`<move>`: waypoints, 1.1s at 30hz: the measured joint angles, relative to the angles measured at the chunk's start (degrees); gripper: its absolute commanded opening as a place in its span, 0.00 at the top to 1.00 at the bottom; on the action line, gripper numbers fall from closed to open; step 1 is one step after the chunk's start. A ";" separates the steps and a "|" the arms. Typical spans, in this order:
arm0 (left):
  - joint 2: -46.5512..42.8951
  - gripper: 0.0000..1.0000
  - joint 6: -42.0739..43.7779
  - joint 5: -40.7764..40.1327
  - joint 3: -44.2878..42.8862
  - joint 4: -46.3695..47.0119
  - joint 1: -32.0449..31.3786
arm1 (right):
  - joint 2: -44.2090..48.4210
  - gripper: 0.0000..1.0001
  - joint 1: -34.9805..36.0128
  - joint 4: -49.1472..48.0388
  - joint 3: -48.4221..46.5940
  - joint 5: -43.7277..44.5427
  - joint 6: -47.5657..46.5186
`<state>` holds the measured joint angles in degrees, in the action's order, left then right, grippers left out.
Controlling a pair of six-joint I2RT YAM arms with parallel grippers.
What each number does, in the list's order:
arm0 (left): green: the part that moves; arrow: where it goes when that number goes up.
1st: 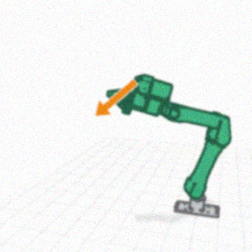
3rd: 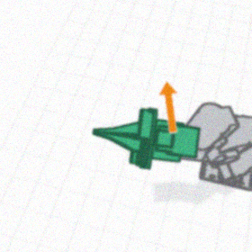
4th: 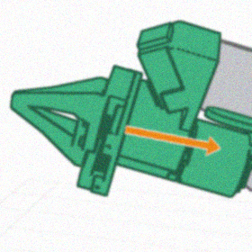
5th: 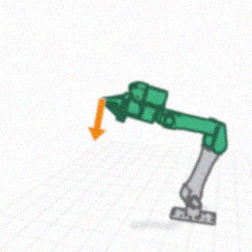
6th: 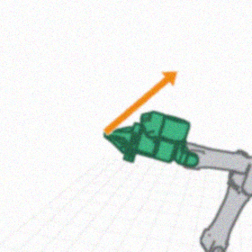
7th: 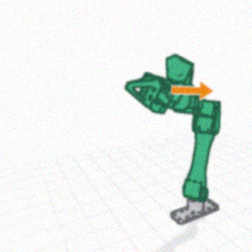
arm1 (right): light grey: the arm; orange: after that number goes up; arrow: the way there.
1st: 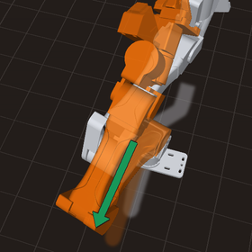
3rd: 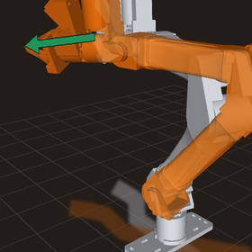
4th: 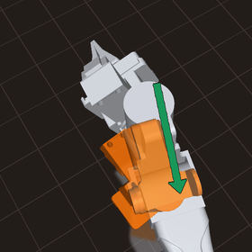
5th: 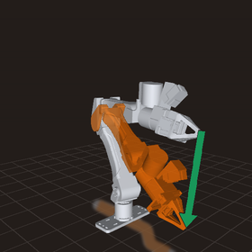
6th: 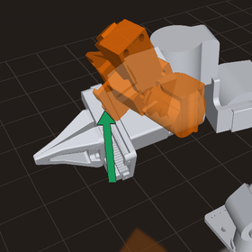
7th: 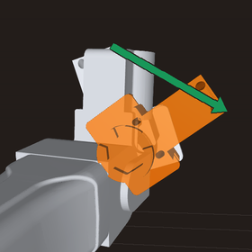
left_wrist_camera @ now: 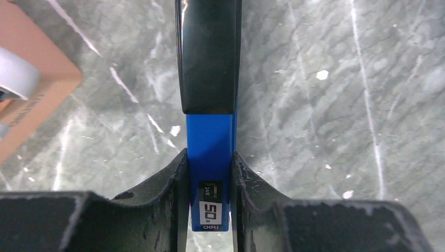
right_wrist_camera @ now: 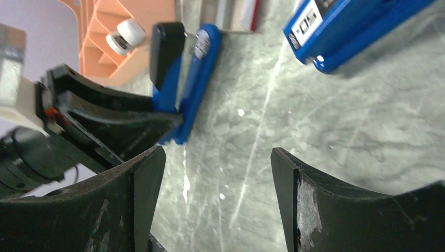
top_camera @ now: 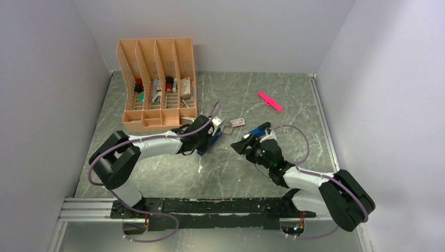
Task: Load the staples into the stapler
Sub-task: Place the stapler at the center of the board, then reset both arms
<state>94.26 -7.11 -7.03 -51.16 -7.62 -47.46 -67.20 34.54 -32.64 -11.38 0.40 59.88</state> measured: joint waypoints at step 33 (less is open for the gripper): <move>-46.36 0.01 -4.04 -15.21 11.63 4.04 0.33 | 26.84 0.00 -0.72 19.69 -8.11 19.82 -31.69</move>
<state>47.90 -11.16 -22.24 -39.53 -3.57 -47.13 -40.36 33.82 -12.95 -19.49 20.23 28.18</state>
